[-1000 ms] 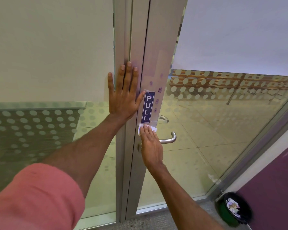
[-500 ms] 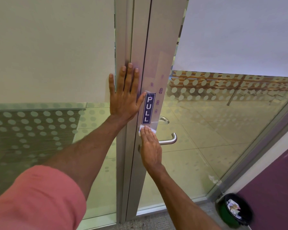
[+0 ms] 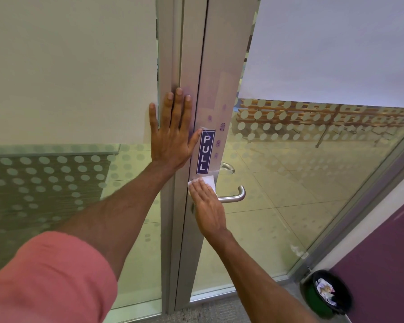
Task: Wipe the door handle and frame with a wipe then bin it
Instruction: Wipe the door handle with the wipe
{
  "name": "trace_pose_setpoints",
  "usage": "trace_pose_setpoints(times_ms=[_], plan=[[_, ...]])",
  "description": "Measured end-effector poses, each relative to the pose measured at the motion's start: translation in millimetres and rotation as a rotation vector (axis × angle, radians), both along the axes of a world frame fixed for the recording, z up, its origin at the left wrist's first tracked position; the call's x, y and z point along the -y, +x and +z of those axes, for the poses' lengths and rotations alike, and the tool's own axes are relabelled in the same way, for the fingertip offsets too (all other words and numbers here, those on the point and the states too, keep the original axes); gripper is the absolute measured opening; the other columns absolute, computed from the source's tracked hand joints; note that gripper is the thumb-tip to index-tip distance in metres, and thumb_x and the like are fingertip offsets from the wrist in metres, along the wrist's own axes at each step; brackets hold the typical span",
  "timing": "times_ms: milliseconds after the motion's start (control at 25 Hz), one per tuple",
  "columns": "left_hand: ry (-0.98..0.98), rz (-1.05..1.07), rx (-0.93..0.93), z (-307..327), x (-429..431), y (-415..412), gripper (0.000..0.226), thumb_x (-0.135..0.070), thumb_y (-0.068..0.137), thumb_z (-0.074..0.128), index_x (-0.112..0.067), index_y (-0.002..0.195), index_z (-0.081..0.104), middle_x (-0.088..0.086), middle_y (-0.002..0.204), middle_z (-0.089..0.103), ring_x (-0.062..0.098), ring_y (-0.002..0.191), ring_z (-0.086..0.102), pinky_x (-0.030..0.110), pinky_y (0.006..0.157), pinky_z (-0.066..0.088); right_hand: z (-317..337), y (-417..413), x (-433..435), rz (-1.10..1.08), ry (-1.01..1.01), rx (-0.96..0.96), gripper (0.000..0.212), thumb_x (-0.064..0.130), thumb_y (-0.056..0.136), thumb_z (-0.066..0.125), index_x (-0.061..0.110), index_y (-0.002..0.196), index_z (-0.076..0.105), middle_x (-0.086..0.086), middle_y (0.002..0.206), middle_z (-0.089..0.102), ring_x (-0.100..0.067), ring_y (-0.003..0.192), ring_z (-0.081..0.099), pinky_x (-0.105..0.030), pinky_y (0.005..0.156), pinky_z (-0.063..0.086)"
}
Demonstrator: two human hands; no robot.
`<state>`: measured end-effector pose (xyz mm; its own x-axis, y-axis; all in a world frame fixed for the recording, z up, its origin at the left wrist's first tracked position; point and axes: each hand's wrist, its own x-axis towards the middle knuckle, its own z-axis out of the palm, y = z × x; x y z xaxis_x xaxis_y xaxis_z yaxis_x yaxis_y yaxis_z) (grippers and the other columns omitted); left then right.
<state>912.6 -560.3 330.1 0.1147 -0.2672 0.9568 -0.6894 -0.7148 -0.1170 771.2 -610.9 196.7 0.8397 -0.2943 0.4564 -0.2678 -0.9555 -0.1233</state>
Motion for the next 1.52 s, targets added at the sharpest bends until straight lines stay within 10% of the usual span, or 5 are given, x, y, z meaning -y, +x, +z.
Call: trace_pose_setpoints(times_ms=[320,800,1000,1200,1520], plan=[[0.001,0.001,0.012,0,1,1,0.076,-0.063,0.100,0.028,-0.009,0.153,0.024,0.015,0.158,0.028,0.030,0.146,0.021,0.052,0.118,0.001,3,-10,9,-0.122,0.120,0.173,0.069,0.000,0.078,0.073,0.009,0.141,0.047,-0.011,0.143,0.051,-0.028,0.128,0.053,-0.041,0.103,0.044],[0.002,0.000,0.004,-1,0,2,0.077,-0.063,0.100,0.029,-0.009,0.154,0.020,0.015,0.159,0.024,0.029,0.147,0.016,0.052,0.118,-0.001,7,-13,18,-0.036,0.214,0.091,0.053,0.015,0.097,0.052,0.017,0.148,0.036,-0.006,0.153,0.039,-0.023,0.138,0.040,-0.039,0.112,0.035],[-0.003,-0.007,0.004,0,1,1,0.077,-0.063,0.100,0.028,-0.009,0.155,0.017,0.015,0.159,0.020,0.030,0.147,0.015,0.050,0.120,-0.007,4,-12,10,0.044,0.008,-0.024,0.067,0.005,0.093,0.057,0.013,0.151,0.025,-0.008,0.159,0.020,-0.022,0.148,0.017,-0.035,0.117,0.008],[0.011,-0.012,-0.011,-1,-1,0,0.077,-0.062,0.101,0.027,-0.009,0.155,0.016,0.015,0.161,0.020,0.029,0.148,0.014,0.049,0.119,-0.009,-3,-37,12,0.030,-0.101,-0.053,0.074,0.005,0.077,0.075,0.006,0.144,0.042,-0.014,0.146,0.047,-0.028,0.134,0.046,-0.042,0.113,0.033],[0.015,-0.008,-0.013,1,-2,0,0.077,-0.062,0.100,0.027,-0.010,0.155,0.016,0.014,0.161,0.021,0.029,0.148,0.015,0.049,0.120,-0.010,3,-24,18,0.063,-0.068,-0.158,0.068,0.006,0.094,0.056,0.011,0.152,0.022,-0.010,0.160,0.023,-0.025,0.148,0.021,-0.043,0.120,0.023]])
